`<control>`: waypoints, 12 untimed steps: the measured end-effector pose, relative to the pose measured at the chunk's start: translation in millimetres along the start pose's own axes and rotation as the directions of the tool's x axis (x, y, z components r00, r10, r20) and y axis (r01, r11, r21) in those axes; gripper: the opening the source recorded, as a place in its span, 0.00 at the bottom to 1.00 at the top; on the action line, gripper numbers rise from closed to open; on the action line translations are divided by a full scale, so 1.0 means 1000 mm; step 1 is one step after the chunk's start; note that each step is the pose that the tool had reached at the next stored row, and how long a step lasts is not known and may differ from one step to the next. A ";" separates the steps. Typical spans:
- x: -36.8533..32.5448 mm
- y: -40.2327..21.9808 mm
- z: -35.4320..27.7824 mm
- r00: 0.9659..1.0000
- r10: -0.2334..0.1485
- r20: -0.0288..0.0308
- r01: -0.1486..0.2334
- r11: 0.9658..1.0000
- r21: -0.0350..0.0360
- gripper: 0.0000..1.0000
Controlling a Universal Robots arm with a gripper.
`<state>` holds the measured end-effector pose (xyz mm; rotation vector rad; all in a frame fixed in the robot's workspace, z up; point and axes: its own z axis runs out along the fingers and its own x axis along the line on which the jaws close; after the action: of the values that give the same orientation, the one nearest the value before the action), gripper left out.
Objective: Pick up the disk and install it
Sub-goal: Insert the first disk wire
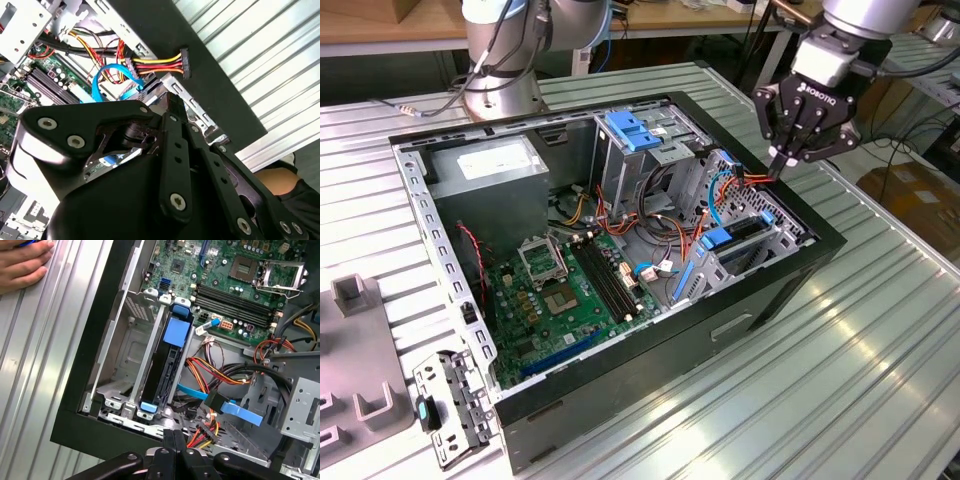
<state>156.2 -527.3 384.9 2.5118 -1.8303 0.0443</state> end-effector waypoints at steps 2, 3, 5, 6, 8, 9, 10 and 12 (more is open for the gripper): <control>-0.0009 -0.0033 0.0000 1.000 -0.002 0.000 0.002 1.000 -0.001 0.11; -0.0016 -0.0054 -0.0001 1.000 -0.003 -0.001 0.003 1.000 -0.001 0.11; -0.0026 -0.0081 -0.0002 1.000 -0.005 -0.001 0.005 1.000 -0.002 0.11; -0.0032 -0.0095 -0.0002 1.000 -0.008 -0.002 0.008 1.000 -0.002 0.11; -0.0035 -0.0102 -0.0002 1.000 -0.013 -0.002 0.013 1.000 -0.002 0.17; -0.0036 -0.0105 -0.0003 1.000 -0.021 -0.003 0.021 1.000 -0.001 0.17; -0.0035 -0.0108 -0.0003 0.999 -0.038 -0.003 0.038 0.999 -0.001 0.17; -0.0035 -0.0111 -0.0002 0.997 -0.073 -0.003 0.073 0.997 0.001 0.17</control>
<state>165.7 -520.6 384.8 2.5749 -1.7367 0.0470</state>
